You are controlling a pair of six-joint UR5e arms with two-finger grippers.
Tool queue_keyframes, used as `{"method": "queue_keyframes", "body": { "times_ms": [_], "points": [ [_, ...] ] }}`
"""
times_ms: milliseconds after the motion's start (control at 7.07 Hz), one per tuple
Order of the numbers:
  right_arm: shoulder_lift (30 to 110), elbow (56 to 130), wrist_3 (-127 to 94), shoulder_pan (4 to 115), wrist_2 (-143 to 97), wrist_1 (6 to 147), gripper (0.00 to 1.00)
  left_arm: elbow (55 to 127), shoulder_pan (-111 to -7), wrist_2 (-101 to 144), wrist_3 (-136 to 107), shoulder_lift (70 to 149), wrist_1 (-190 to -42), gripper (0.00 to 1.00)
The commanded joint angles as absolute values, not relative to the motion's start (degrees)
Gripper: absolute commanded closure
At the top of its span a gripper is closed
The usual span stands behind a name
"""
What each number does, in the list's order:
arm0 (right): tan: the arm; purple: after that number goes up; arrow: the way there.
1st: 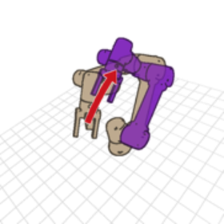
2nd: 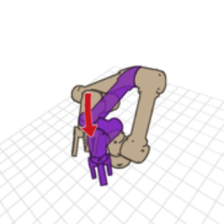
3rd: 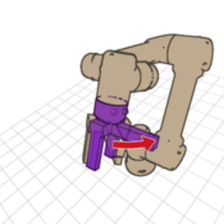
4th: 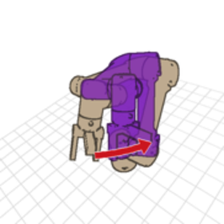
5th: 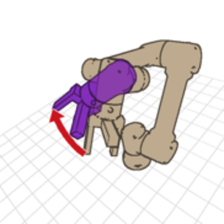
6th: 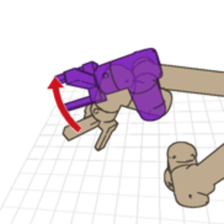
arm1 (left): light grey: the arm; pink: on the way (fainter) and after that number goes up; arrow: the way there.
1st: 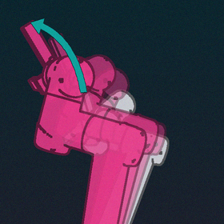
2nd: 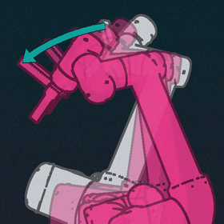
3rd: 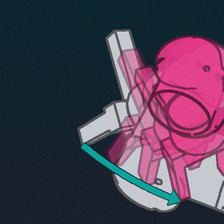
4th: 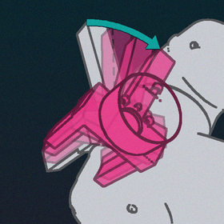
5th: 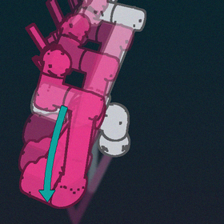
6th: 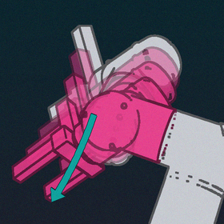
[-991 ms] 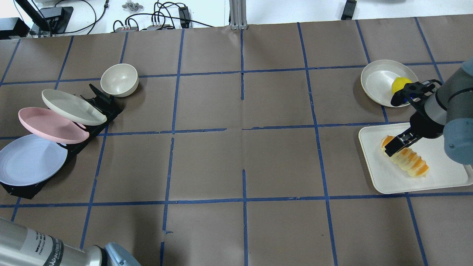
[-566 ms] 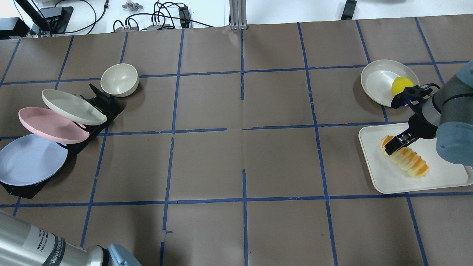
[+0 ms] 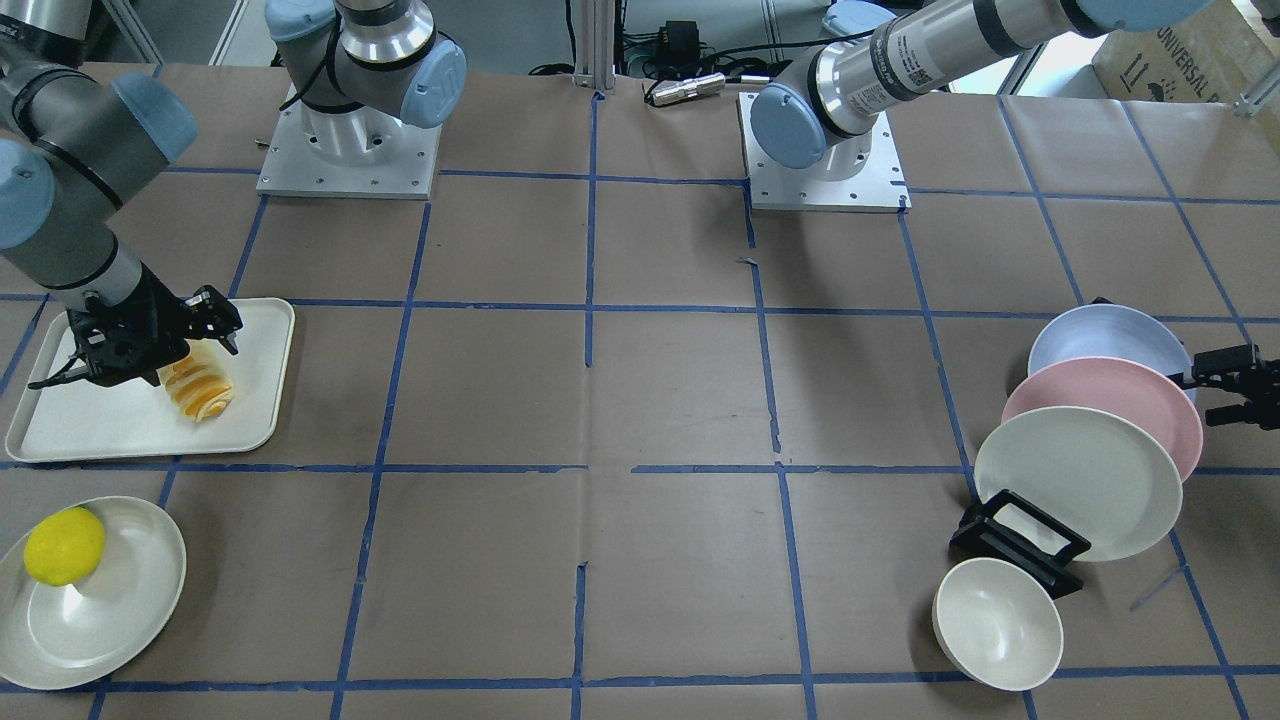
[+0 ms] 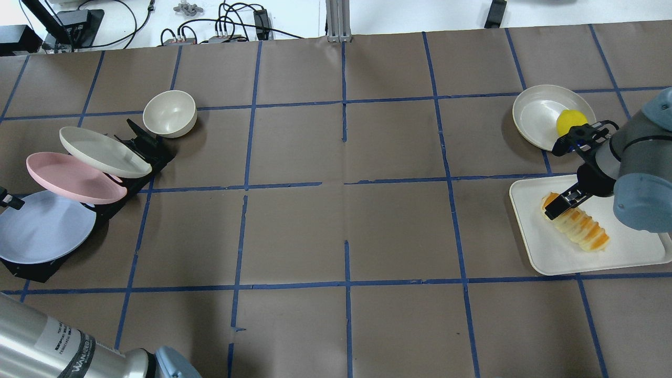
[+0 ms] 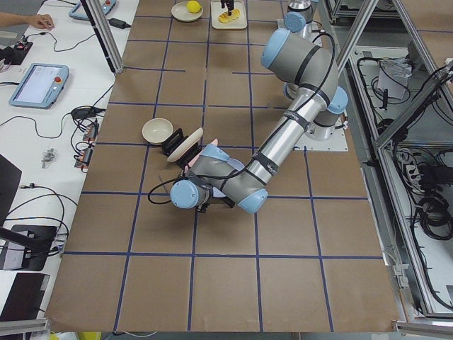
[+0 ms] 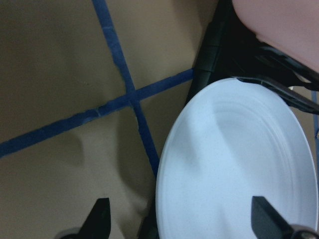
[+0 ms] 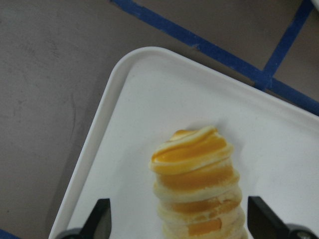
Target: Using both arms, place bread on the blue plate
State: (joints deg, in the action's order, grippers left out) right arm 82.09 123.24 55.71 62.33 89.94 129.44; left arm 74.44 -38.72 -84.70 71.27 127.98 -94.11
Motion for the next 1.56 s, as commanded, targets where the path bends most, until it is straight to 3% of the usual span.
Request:
{"method": "queue_keyframes", "body": {
  "times_ms": [0,142,283,425,566,849,1132,1274,1415],
  "points": [
    [80.07,122.87,56.25,62.4,89.13,132.09,0.04,75.49,-37.98,-82.64,71.54,128.41,-94.13,0.24],
    [79.11,122.87,56.25,62.32,88.95,133.4,0.04,76.19,-37.97,-82.62,71.37,128.41,-93.87,0.59],
    [77.54,122.96,56.25,62.31,88.86,134.81,0.04,76.2,-37.88,-82.88,71.02,128.41,-93.87,0.8],
    [76.74,122.96,56.34,62.23,88.86,135.61,0.04,76.2,-37.88,-83.05,70.58,128.06,-93.95,0.93],
    [76.47,122.96,56.34,61.79,88.86,135.96,0.04,76.2,-37.88,-82.71,70.58,127.97,-93.87,1.0],
    [76.46,123.39,56.34,61.79,88.77,135.97,0.11,74.54,-37.88,-83.32,70.4,126.49,-94.21,1.0],
    [76.2,124.45,56.69,61.79,88.86,135.79,0.43,74.79,-36.57,-85.5,70.4,120.62,-99.63,1.0],
    [76.11,124.54,56.69,61.79,88.86,135.44,0.68,74.79,-35.95,-86.13,70.4,117.71,-102.8,1.0],
    [76.29,124.54,56.6,61.79,88.86,135.09,0.85,74.88,-35.51,-86.92,70.31,114.55,-105.44,1.0]
  ]
}}
